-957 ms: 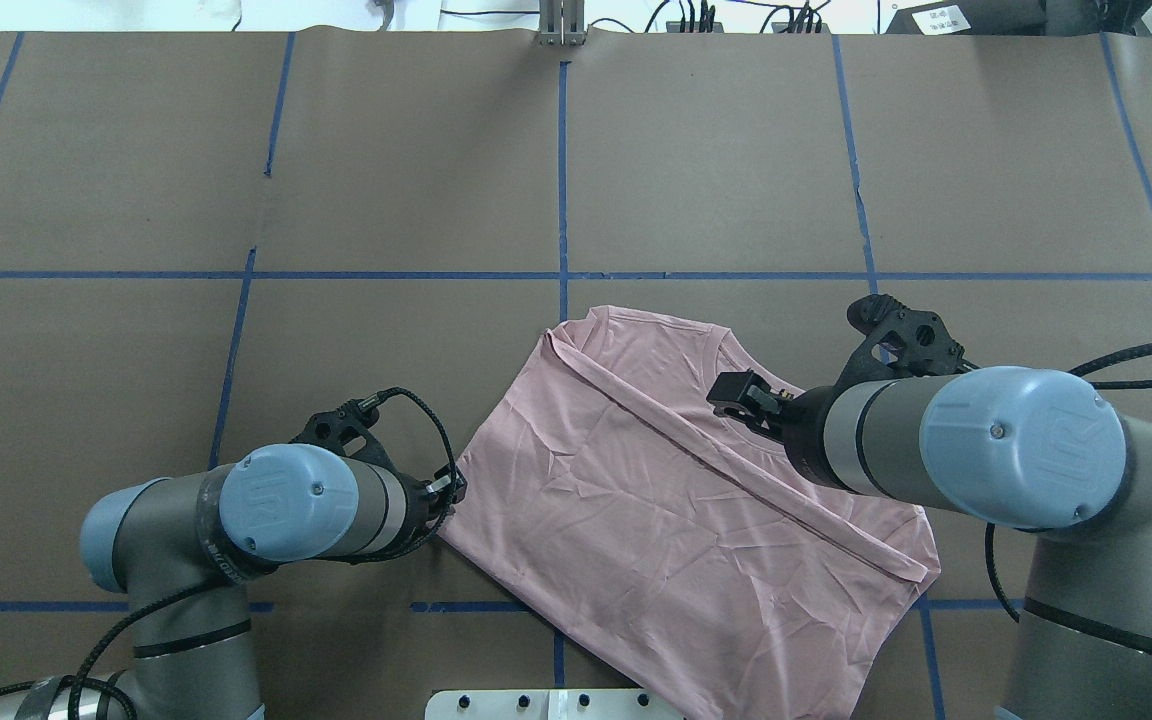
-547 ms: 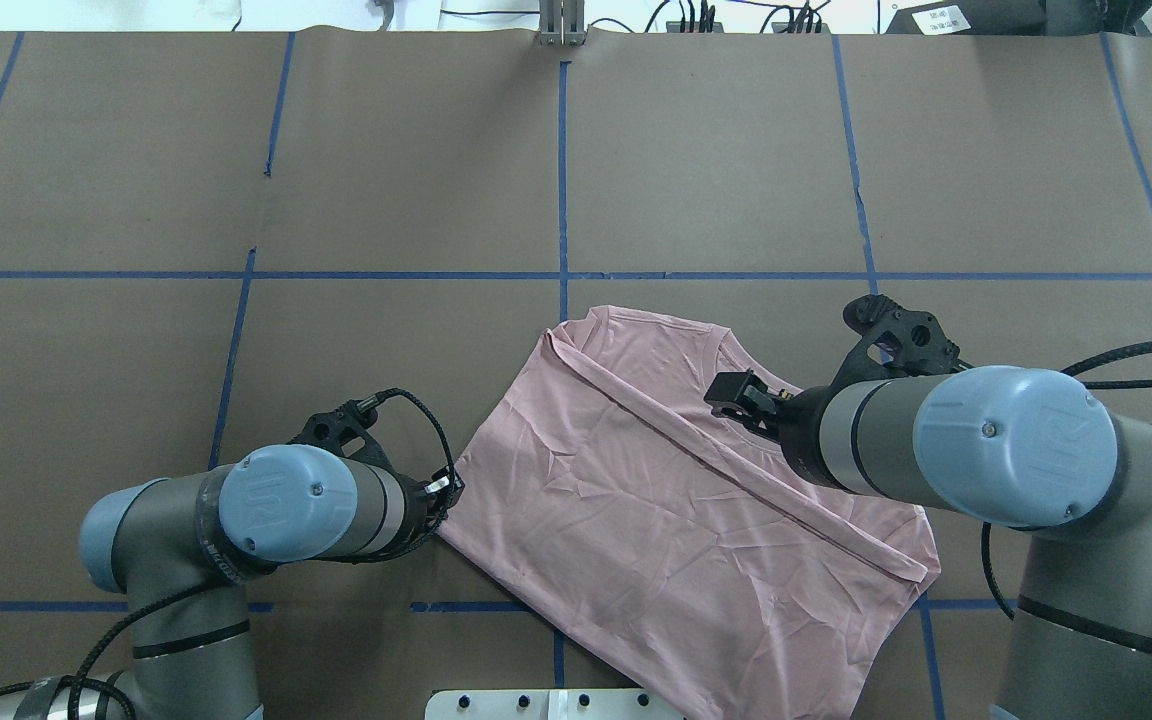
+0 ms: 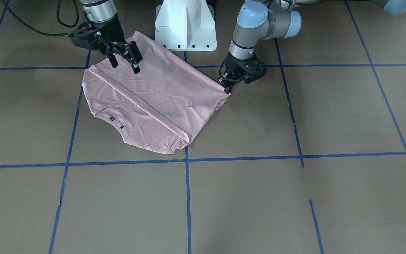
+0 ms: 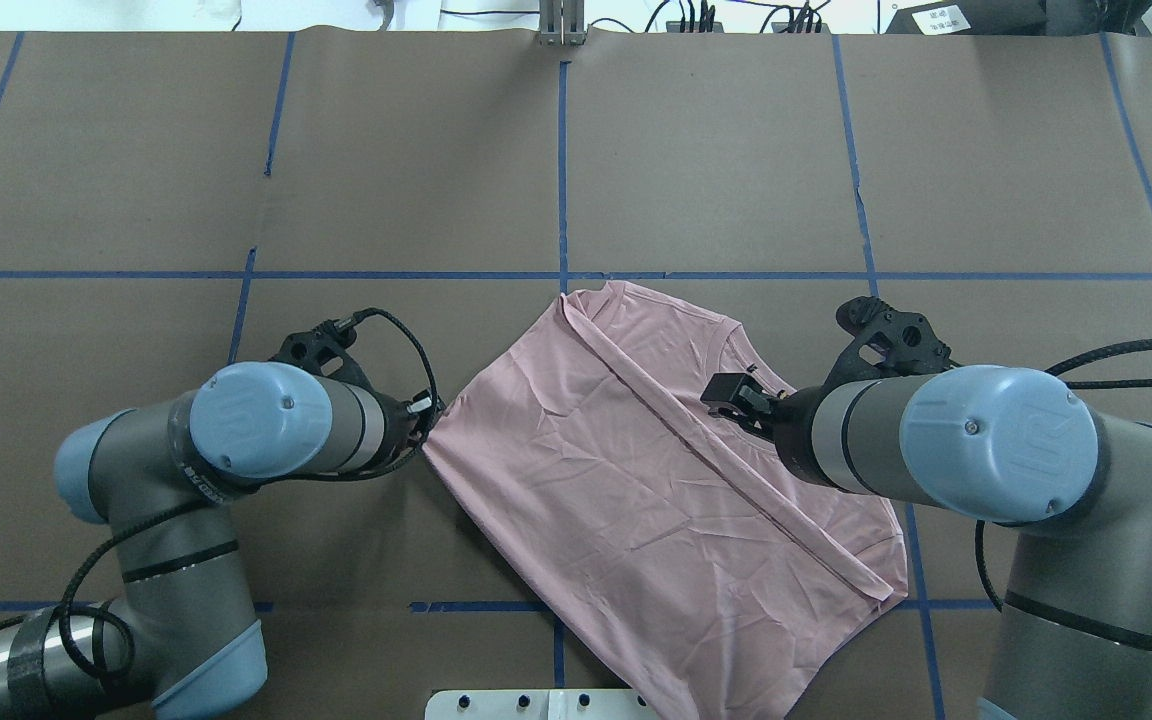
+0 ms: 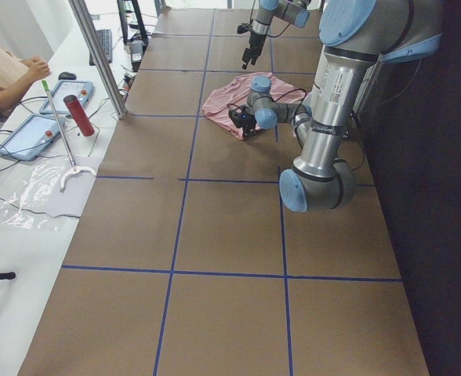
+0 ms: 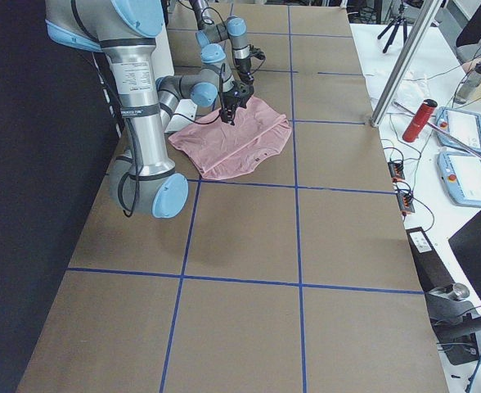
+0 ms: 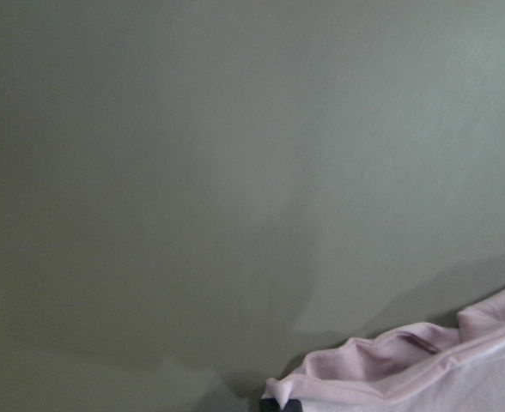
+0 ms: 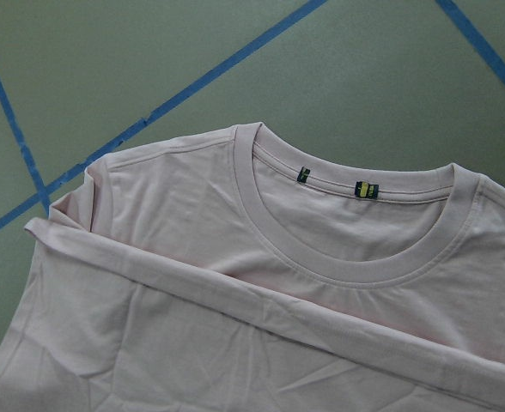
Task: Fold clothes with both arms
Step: 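Fold the edge held by the left gripper over toward the right gripper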
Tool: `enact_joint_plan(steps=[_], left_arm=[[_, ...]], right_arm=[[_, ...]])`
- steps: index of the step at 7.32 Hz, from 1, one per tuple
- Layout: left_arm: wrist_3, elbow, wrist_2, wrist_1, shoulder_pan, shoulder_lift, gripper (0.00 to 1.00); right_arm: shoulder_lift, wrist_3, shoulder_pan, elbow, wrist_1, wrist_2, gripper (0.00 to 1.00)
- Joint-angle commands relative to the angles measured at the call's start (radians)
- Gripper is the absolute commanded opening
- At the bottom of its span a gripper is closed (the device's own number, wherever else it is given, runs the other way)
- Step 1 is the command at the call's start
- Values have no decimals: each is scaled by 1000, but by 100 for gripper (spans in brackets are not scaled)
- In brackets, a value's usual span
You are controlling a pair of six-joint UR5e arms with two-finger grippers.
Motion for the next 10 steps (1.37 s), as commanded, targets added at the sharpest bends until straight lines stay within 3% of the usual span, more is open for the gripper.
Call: enact_joint_plan(steps=[1,4,5,6,7,9,10], left_arm=[[110,167,17,-16,-179,-134,0],[182,633,18,-328,-319,-347,0],[216,697,18,-382,-342,-369,0],[228,698,15,-396,-342,-364,40],[227,654,8,-384,-342,-344,46],[222,356,-84,-373,-347,-162,46],[222,295,-91,-328,-347,-138,46]], right_arm=[[1,11,2,7,2,0,100],[4,57,-2,-8,2,-13,100],[45,58,-4,-25,0,-15,100],[64,60,-37,-57,2,-22,100],[113,61,-54,-68,0,-27,100],[177,146,-131,-190,0,-65,100],[196,187,-165,-242,2,-87,100]])
